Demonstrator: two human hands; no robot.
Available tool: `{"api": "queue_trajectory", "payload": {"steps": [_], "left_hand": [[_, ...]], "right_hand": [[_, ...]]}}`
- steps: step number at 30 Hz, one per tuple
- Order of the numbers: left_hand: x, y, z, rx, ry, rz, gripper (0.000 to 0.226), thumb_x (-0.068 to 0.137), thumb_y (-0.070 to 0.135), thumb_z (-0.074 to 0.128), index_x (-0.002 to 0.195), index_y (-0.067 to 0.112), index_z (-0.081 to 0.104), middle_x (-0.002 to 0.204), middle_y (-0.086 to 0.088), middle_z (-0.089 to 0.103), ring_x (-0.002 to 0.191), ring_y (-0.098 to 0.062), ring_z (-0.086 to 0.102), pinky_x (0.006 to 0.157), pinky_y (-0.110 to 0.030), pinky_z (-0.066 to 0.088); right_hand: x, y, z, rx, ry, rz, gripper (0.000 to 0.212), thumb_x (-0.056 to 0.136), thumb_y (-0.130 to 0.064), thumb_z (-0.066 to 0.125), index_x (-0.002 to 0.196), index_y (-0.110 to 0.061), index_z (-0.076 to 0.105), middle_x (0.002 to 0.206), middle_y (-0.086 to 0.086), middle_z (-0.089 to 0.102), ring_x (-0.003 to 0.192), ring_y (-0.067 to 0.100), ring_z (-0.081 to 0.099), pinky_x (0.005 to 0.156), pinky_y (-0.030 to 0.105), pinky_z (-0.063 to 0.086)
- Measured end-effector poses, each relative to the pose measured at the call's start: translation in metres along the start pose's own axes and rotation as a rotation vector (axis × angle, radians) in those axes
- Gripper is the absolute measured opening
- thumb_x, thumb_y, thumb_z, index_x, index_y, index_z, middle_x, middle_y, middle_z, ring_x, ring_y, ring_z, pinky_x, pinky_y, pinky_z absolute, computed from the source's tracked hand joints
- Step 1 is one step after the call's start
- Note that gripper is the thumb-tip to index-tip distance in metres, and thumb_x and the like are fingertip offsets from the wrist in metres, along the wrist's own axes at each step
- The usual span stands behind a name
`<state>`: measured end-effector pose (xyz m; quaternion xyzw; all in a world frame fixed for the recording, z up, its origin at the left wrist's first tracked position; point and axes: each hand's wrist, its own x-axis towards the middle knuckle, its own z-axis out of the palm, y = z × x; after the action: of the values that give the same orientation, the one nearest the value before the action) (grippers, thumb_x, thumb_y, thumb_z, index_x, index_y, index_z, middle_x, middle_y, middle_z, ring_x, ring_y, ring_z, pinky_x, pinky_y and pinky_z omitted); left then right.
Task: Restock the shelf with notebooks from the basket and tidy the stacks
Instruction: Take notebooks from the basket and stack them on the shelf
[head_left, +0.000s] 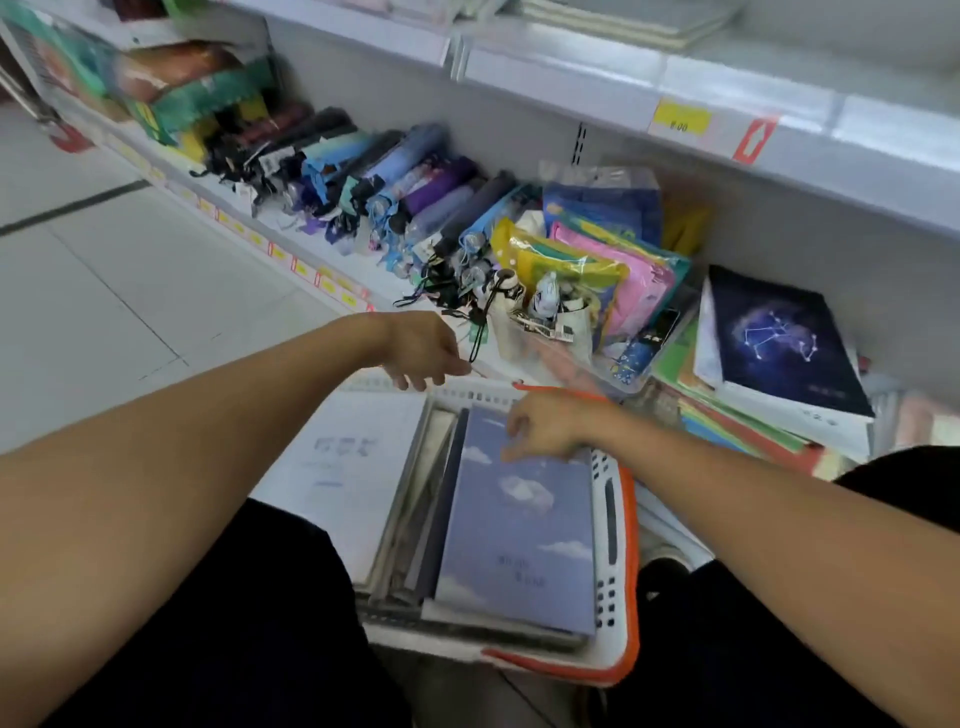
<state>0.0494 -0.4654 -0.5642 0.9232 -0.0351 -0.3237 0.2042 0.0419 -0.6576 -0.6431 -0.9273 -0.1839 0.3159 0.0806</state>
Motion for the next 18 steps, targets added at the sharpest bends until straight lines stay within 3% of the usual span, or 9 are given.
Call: {"api": "queue_trajectory", "payload": {"steps": [1,2,3,5,7,9,11,13,18], "left_hand": [[0.000,-0.006,0.006,0.104,-0.098,-0.052,0.029,0.101,0.032,0.047,0.113,0.010,0.061,0.108,-0.004,0.069,0.087,-0.024,0.068,0.083,-0.039,0.058],[0.000,-0.011,0.011,0.185,-0.178,-0.101,0.031,0.101,0.032,0.044,0.119,0.011,0.059,0.108,-0.001,0.069,0.086,-0.023,0.068,0.087,-0.040,0.058],[0.000,-0.015,0.014,0.233,-0.236,-0.140,0.033,0.102,0.032,0.042,0.124,0.012,0.056,0.107,0.001,0.067,0.086,-0.022,0.068,0.089,-0.040,0.056],[-0.001,-0.019,0.015,0.267,-0.287,-0.156,0.033,0.102,0.032,0.041,0.129,0.017,0.053,0.108,0.002,0.065,0.095,-0.022,0.068,0.092,-0.039,0.054],[-0.004,-0.021,0.011,0.252,-0.256,-0.123,0.031,0.102,0.033,0.041,0.128,0.021,0.053,0.112,0.002,0.065,0.099,-0.019,0.066,0.089,-0.036,0.055],[-0.005,-0.022,0.007,0.210,-0.181,-0.069,0.029,0.101,0.034,0.040,0.123,0.022,0.055,0.114,0.003,0.066,0.101,-0.016,0.066,0.084,-0.033,0.056],[-0.005,-0.024,0.004,0.177,-0.140,-0.039,0.029,0.101,0.035,0.041,0.122,0.022,0.056,0.112,0.003,0.066,0.102,-0.016,0.066,0.081,-0.031,0.056],[-0.004,-0.026,0.006,0.180,-0.156,-0.032,0.029,0.100,0.038,0.045,0.121,0.023,0.057,0.112,0.003,0.066,0.102,-0.016,0.066,0.081,-0.031,0.055],[-0.006,-0.031,0.013,0.250,-0.261,-0.049,0.036,0.097,0.044,0.050,0.125,0.023,0.058,0.114,0.004,0.063,0.103,-0.014,0.064,0.084,-0.032,0.055]], "right_hand": [[0.001,0.008,0.034,-0.040,-0.114,0.040,0.066,0.087,-0.046,0.070,0.142,-0.017,0.049,0.146,0.009,0.050,0.104,0.023,0.063,0.086,0.031,0.052],[0.002,0.014,0.063,-0.114,-0.120,-0.004,0.081,0.086,-0.040,0.073,0.153,-0.024,0.032,0.159,0.007,0.030,0.125,0.027,0.052,0.100,0.033,0.047],[0.002,0.015,0.084,-0.200,-0.080,-0.107,0.092,0.084,-0.033,0.076,0.157,-0.032,0.019,0.165,0.003,0.012,0.141,0.030,0.036,0.111,0.038,0.038],[0.001,0.004,0.098,-0.381,0.005,-0.298,0.103,0.082,-0.021,0.079,0.156,-0.042,0.011,0.166,-0.008,-0.008,0.148,0.035,0.018,0.112,0.045,0.037],[0.002,-0.008,0.090,-0.467,0.015,-0.385,0.102,0.079,-0.023,0.082,0.156,-0.040,0.017,0.165,-0.011,-0.008,0.149,0.035,0.016,0.106,0.045,0.044],[0.005,-0.013,0.086,-0.485,0.000,-0.412,0.096,0.079,-0.025,0.082,0.155,-0.033,0.025,0.166,-0.008,0.004,0.148,0.033,0.020,0.110,0.044,0.040],[0.002,-0.013,0.086,-0.459,0.034,-0.436,0.089,0.077,-0.026,0.083,0.151,-0.024,0.034,0.162,-0.002,0.021,0.142,0.032,0.032,0.110,0.042,0.038],[0.001,-0.010,0.085,-0.474,0.098,-0.463,0.077,0.076,-0.029,0.084,0.141,-0.017,0.044,0.151,0.002,0.035,0.130,0.032,0.043,0.097,0.040,0.041],[0.009,-0.005,0.083,-0.586,0.035,-0.448,0.101,0.081,-0.016,0.079,0.157,-0.030,0.014,0.166,-0.006,0.002,0.139,0.033,0.039,0.097,0.042,0.048]]}}
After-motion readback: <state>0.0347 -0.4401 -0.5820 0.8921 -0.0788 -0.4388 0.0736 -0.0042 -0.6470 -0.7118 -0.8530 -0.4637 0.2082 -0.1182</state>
